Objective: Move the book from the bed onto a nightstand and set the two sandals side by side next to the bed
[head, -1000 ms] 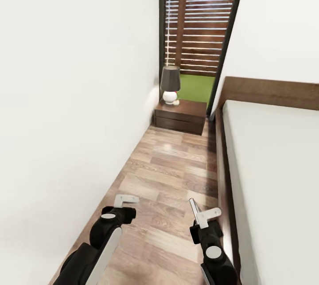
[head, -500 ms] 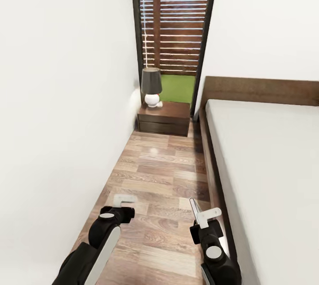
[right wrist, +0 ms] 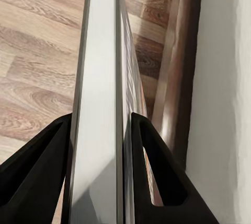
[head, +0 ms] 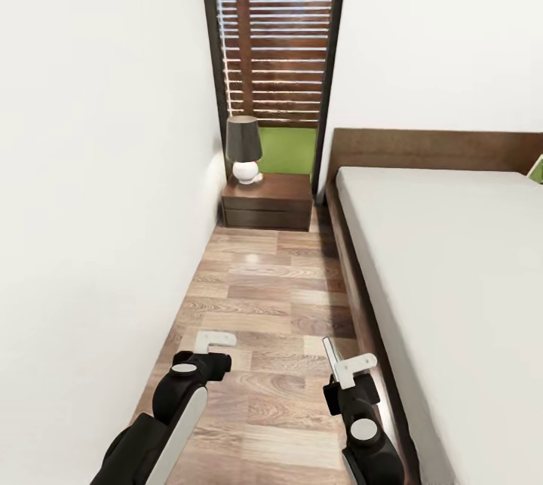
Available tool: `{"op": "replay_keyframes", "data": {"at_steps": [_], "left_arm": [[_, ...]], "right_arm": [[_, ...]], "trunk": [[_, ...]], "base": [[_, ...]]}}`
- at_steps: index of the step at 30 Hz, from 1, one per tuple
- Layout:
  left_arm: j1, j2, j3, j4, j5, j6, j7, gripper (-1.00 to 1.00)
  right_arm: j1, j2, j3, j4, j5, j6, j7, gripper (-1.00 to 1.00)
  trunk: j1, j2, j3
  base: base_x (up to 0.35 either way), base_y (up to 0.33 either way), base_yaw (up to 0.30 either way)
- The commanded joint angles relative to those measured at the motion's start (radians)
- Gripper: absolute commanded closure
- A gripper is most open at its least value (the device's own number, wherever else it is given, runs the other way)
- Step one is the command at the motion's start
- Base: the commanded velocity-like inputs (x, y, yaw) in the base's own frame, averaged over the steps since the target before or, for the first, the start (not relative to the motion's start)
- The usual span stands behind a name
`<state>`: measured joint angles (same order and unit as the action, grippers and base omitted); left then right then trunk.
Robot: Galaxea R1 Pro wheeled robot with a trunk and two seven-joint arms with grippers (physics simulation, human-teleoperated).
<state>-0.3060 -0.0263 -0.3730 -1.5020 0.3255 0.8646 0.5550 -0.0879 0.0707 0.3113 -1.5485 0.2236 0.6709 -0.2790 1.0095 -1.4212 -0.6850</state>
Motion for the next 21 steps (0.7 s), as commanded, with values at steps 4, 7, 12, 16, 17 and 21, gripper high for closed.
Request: {"op": "replay_keyframes", "data": {"at_steps": [4, 7, 12, 16, 17, 21], "left_arm": [[-0.001, 0.0, 0.0, 0.0, 0.01, 0.002, 0.01, -1.0], [-0.001, 0.0, 0.0, 0.0, 0.01, 0.002, 0.01, -1.0], [-0.001, 0.0, -0.001, 0.0, 0.01, 0.002, 0.01, -1.0], [-0.001, -0.001, -0.003, 0.0, 0.009, 0.002, 0.01, -1.0], [-0.001, -0.001, -0.003, 0.0, 0.009, 0.002, 0.01, -1.0], [-0.001, -0.001, -0.003, 0.0, 0.009, 0.002, 0.01, -1.0]], "right_arm": [[-0.001, 0.0, 0.002, -0.001, 0.003, 0.007, -0.003, 1.0], [-0.001, 0.0, 0.002, -0.001, 0.003, 0.007, -0.003, 1.0], [-0.001, 0.0, 0.003, -0.001, 0.003, 0.007, -0.003, 1.0], [-0.001, -0.001, 0.003, -0.001, 0.003, 0.007, -0.003, 1.0], [-0.001, -0.001, 0.003, -0.001, 0.003, 0.007, -0.003, 1.0], [-0.001, 0.0, 0.003, -0.001, 0.003, 0.007, -0.003, 1.0]], "trunk": [[0.0, 0.0, -0.001], [0.0, 0.0, -0.001], [0.0, 0.0, -0.001], [0.0, 0.0, -0.001], [0.0, 0.0, -0.001], [0.0, 0.0, -0.001]], "base": [[0.112, 0.042, -0.008], [0.284, 0.122, -0.001], [0.307, 0.139, 0.0], [0.319, 0.115, 0.0], [0.328, 0.061, 0.0], [0.333, 0.028, 0.0]]}}
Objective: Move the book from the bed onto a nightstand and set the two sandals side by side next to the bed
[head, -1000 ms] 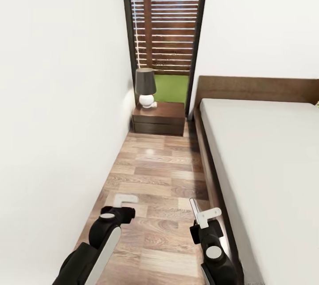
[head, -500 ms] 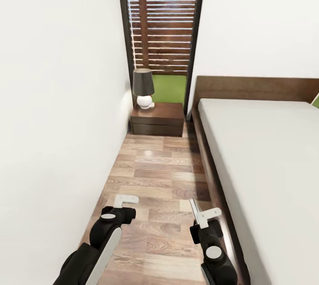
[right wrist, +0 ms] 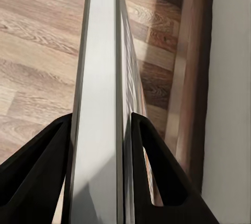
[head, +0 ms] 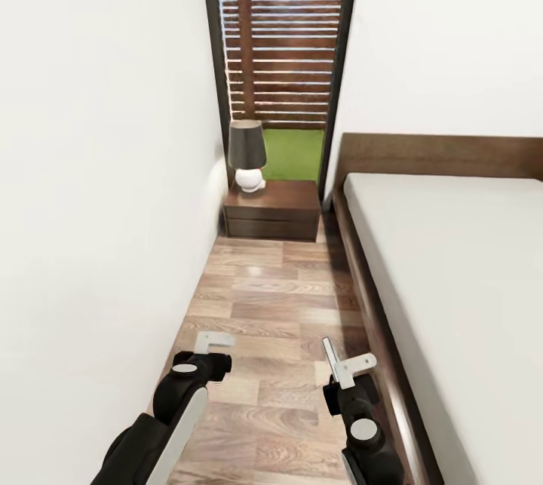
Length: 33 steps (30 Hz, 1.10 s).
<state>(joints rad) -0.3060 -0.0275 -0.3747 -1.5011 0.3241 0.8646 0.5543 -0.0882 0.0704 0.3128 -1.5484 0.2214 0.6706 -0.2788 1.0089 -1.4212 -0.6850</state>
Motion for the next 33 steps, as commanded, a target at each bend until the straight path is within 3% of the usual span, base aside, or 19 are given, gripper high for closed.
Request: {"op": "replay_keyframes", "data": {"at_steps": [1, 13, 24, 29, 33], "left_arm": [[-0.001, 0.0, -0.001, -0.001, 0.01, 0.002, 0.01, -1.0], [-0.001, 0.0, -0.001, -0.001, 0.01, 0.002, 0.012, -1.0], [-0.001, 0.001, -0.001, -0.001, 0.009, 0.002, 0.012, -1.0], [-0.001, 0.0, -0.001, -0.001, 0.01, 0.002, 0.012, -1.0], [-0.001, 0.0, -0.001, -0.001, 0.01, 0.002, 0.012, -1.0]], "right_arm": [[-0.001, 0.0, 0.002, -0.001, 0.006, 0.007, -0.003, 1.0], [0.0, -0.001, 0.002, -0.001, 0.006, 0.007, -0.003, 1.0], [-0.001, -0.001, 0.003, -0.001, 0.007, 0.007, -0.005, 1.0], [-0.001, 0.003, 0.006, 0.002, 0.009, 0.006, -0.062, 1.0], [-0.001, 0.003, 0.01, 0.004, 0.005, 0.006, -0.068, 1.0]], "trunk": [[0.001, 0.0, -0.001], [0.001, 0.0, -0.001], [0.001, 0.0, -0.001], [0.001, 0.0, -0.001], [0.001, 0.0, -0.001]], "base": [[0.335, 0.013, 0.0], [0.336, 0.002, -0.004], [0.337, 0.0, -0.122], [0.337, 0.0, -0.009], [0.337, 0.0, -0.001]]}}
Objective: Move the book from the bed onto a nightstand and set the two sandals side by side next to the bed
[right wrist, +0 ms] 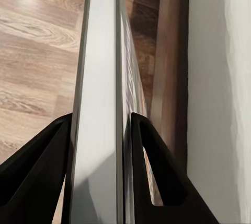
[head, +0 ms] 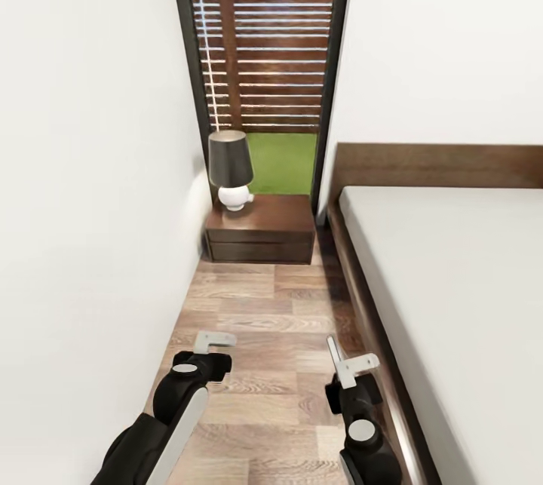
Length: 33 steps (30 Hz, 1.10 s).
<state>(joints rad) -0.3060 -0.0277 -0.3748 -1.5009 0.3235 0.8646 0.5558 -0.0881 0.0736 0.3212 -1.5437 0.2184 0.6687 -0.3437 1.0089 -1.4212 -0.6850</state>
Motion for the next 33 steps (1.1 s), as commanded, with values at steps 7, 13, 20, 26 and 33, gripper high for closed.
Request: {"op": "replay_keyframes", "data": {"at_steps": [7, 13, 20, 26, 33], "left_arm": [[-0.001, 0.0, -0.001, 0.0, 0.01, 0.002, 0.01, -1.0], [-0.001, 0.0, -0.001, 0.0, 0.01, 0.002, 0.01, -1.0], [-0.001, 0.0, -0.001, -0.001, 0.009, 0.002, 0.01, -1.0], [-0.001, 0.0, -0.001, 0.0, 0.01, 0.002, 0.01, -1.0], [-0.001, 0.0, -0.001, 0.0, 0.01, 0.002, 0.01, -1.0]], "right_arm": [[-0.001, -0.002, 0.005, -0.001, 0.006, 0.01, -0.007, 1.0], [-0.001, -0.004, 0.005, -0.002, 0.006, 0.008, -0.008, 1.0], [-0.001, -0.003, 0.004, -0.004, 0.006, 0.008, -0.008, 1.0], [-0.001, -0.005, 0.001, -0.004, 0.007, 0.008, -0.008, 1.0], [-0.001, -0.004, 0.0, -0.004, 0.007, 0.008, -0.01, 1.0]], "trunk": [[0.001, 0.0, -0.001], [0.001, 0.0, -0.001], [0.001, 0.0, -0.001], [0.001, 0.0, -0.001], [0.001, 0.0, -0.001]], "base": [[0.337, 0.0, 0.0], [0.337, 0.0, 0.0], [0.337, 0.0, 0.0], [0.337, 0.0, 0.061], [0.337, 0.0, 0.209]]}}
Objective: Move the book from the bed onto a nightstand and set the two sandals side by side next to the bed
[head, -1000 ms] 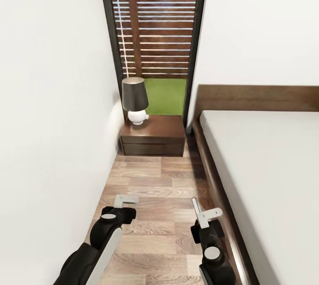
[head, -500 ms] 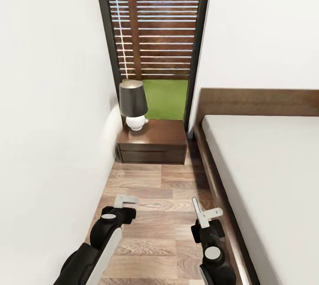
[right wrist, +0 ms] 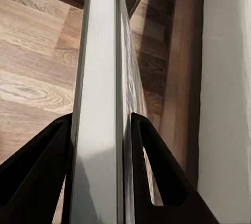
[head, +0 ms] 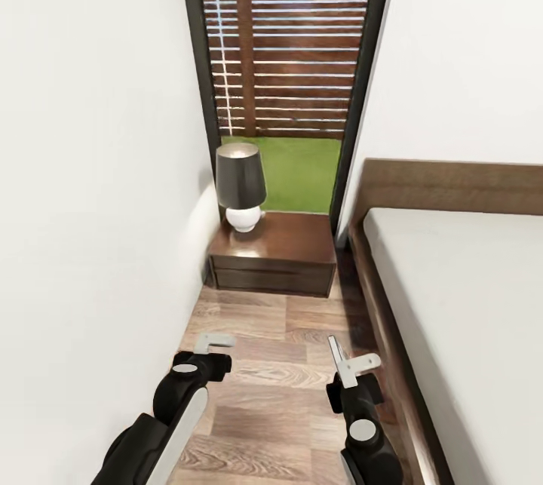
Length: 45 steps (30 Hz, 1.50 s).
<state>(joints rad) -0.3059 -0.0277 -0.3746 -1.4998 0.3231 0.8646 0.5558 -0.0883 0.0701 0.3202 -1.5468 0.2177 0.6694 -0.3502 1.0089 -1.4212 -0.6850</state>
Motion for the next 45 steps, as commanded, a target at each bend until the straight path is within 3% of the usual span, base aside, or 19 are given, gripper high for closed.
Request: {"op": "replay_keyframes", "data": {"at_steps": [1, 45], "left_arm": [[-0.001, 0.0, -0.001, -0.001, 0.01, 0.002, 0.01, -1.0], [-0.001, -0.003, -0.011, 0.004, 0.004, 0.0, 0.012, -1.0]], "right_arm": [[-0.001, 0.0, 0.002, -0.001, 0.008, 0.008, -0.003, 1.0], [-0.001, -0.003, -0.002, -0.001, 0.009, 0.007, -0.005, 1.0]], "trunk": [[0.001, 0.0, -0.001], [0.001, 0.0, -0.001]], "base": [[0.337, 0.0, 0.104], [0.337, -0.056, 0.003]]}}
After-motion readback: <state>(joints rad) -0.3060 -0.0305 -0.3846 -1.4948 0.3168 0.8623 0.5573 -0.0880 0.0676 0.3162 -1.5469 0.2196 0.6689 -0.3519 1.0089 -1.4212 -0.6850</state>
